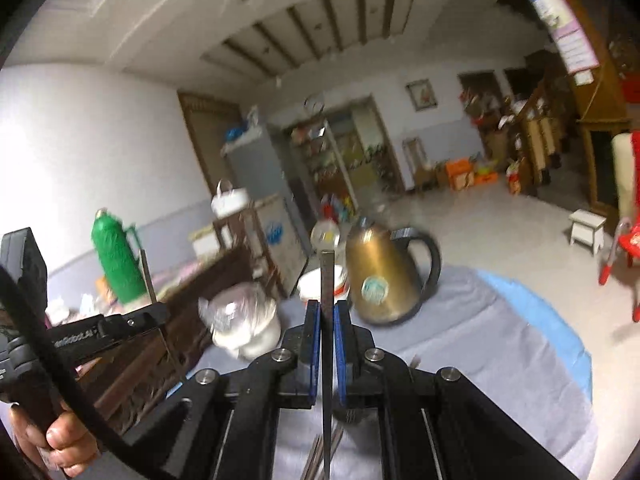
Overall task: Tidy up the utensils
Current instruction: 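Raise both held chopsticks above the holder cup and open both tools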
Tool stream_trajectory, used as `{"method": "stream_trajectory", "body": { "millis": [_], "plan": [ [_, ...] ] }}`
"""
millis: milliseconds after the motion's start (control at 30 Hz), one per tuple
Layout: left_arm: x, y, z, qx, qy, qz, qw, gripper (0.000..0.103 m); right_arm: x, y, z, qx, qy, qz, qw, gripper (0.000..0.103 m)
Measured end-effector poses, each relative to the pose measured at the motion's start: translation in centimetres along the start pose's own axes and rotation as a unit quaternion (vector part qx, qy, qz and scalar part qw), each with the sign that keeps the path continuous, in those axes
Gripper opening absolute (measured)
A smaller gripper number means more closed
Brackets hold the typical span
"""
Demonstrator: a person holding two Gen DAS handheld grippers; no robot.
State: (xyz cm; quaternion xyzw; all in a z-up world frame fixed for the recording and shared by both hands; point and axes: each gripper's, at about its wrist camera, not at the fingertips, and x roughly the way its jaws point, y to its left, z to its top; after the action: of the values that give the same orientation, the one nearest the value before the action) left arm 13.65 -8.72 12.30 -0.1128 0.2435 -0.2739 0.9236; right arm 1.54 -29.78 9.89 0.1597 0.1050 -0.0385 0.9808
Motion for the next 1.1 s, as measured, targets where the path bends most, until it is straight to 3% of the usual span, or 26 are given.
{"method": "stream_trajectory", "body": {
  "millis": [200,400,667,1033,1067,1100],
  "plan": [
    [2.4,-1.4,1.2,-0.03,-0.082,0.018,0.996,0.005,0.2,-0.4,1.6,-0.018,-0.081,-0.043,0.996,0.007],
    [6.5,-1.7,0.0,-0.042,-0.095,0.056,0.993,0.005,2.0,-0.8,1.0,-0.023,-0.108,-0.071,0.991,0.007],
    [10.1,-1.4,-3.6,-0.036,-0.056,0.085,0.9942,0.005,4.4,-1.6,-1.4,-0.011,-0.053,-0.062,0.997,0.007],
    [8.8,-2.3,-5.0,0.025,-0.013,0.068,0.9973,0.006,4.9,-3.3,-3.3,0.015,0.042,-0.029,0.999,0.011],
    [8.3,-2.5,-5.1,0.038,-0.011,0.065,0.9971,0.009,4.8,-3.4,-3.3,0.017,0.048,-0.025,0.998,0.011],
    [7.7,-2.7,-5.1,0.052,-0.004,0.061,0.9968,0.02,4.7,-3.6,-3.3,0.021,0.055,-0.021,0.998,0.011]
  ]
}}
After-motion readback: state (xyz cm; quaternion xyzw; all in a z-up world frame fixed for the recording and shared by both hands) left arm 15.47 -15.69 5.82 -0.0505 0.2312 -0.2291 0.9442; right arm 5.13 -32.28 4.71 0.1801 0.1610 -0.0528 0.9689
